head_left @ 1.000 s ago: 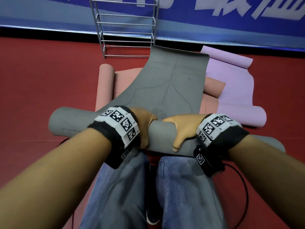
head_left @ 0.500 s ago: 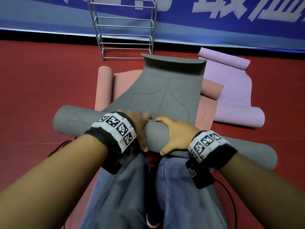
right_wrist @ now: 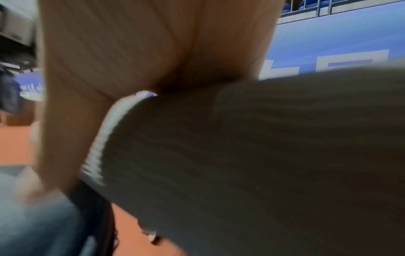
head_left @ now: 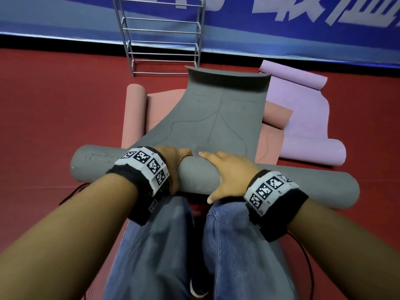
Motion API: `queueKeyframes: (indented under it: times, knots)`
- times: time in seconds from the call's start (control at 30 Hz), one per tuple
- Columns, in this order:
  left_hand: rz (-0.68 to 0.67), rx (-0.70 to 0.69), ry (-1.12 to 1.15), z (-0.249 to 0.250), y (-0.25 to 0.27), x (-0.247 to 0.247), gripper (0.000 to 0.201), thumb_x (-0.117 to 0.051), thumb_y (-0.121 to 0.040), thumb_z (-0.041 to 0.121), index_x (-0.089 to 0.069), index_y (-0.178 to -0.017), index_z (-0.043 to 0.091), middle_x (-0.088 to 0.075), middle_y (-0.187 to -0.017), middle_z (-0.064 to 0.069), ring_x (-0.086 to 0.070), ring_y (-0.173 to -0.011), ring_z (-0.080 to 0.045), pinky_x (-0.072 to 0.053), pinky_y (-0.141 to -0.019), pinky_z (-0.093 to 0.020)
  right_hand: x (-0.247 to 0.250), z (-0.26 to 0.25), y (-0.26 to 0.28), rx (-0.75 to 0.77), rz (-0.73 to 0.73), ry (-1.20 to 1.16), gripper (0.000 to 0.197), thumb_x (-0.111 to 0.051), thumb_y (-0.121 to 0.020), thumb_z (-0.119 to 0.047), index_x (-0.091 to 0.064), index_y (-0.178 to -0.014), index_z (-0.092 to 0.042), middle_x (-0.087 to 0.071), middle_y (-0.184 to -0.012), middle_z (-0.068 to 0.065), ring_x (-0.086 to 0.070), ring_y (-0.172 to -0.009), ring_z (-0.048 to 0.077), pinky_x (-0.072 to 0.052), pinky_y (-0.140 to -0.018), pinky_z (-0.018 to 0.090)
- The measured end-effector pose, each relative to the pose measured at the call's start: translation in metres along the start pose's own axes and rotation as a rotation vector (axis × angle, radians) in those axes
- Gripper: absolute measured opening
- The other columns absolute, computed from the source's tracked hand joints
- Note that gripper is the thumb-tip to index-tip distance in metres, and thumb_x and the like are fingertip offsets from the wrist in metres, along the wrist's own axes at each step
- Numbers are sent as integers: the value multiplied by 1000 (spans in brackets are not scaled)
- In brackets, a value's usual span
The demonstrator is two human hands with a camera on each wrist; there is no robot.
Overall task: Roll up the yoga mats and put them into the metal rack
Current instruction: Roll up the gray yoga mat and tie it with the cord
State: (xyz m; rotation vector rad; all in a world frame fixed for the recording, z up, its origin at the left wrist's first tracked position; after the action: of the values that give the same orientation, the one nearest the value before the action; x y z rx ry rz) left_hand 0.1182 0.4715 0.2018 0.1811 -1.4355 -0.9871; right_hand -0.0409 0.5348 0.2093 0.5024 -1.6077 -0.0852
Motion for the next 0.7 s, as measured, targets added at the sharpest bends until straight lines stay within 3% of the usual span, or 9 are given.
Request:
queueKeyframes:
  times: [0.1,0.23,0.37,0.53,0.63,0.7]
  knots:
    - [29,21,-21,2,-3,0,99,-89,-42,34,-41,-128,39,-65,-109,5,-63,-102,-19,-52,-88,-42,-5,-1,-5,-37,-31,-12,125,-86,-55,-55,-8,-151,-41,-54,-123,3,-56,-112,26,-49,-90,39]
    - [227,58,-223,8,6,-9,113,-87,-53,45,-21,-145,43,-43,-139,1,-39,-131,-27,-22,-103,-71,-2,4,-12,-35,0,-130,108,-85,-53,-47,-25,-143,-45,-60,-117,0,-60,-102,24,-51,-85,36]
    - [386,18,-236,11,13,-18,120,-87,-54,49,-15,-149,39,-31,-147,-1,-29,-137,-27,-9,-107,-73,-1,13,-17,-55,-27,-199,104,-87,-51,-44,-35,-140,-45,-64,-114,-4,-60,-99,21,-51,-85,32]
    - [459,7,-259,12,15,-21,119,-84,-55,53,-14,-150,38,-31,-147,-3,-28,-137,-28,-10,-109,-70,-1,24,-22,-69,-59,-254,101,-89,-49,-44,-39,-137,-47,-64,-113,-6,-60,-101,20,-50,-89,32]
    - [441,-10,-270,15,11,-18,109,-81,-56,52,-19,-144,39,-46,-134,-3,-43,-123,-30,-27,-107,-61,-1,26,-20,-59,-63,-262,101,-89,-50,-43,-39,-138,-47,-65,-114,-7,-60,-102,19,-50,-90,32]
    - [431,-3,-291,16,9,-15,104,-81,-54,51,-23,-139,39,-52,-126,-3,-48,-115,-31,-36,-99,-51,-1,26,-17,-46,-47,-255,102,-87,-52,-45,-35,-140,-49,-64,-117,-6,-60,-104,20,-50,-91,35]
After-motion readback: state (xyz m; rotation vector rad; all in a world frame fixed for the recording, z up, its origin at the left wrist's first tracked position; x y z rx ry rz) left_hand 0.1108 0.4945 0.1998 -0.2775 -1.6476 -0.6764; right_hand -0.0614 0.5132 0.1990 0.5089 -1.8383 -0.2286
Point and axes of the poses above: each hand's wrist, its own y-axis away from the middle knuckle, its own x-axis out of the back of the hand, z = x × y, the point moved 4 cm from there along -y, towards the middle knuckle
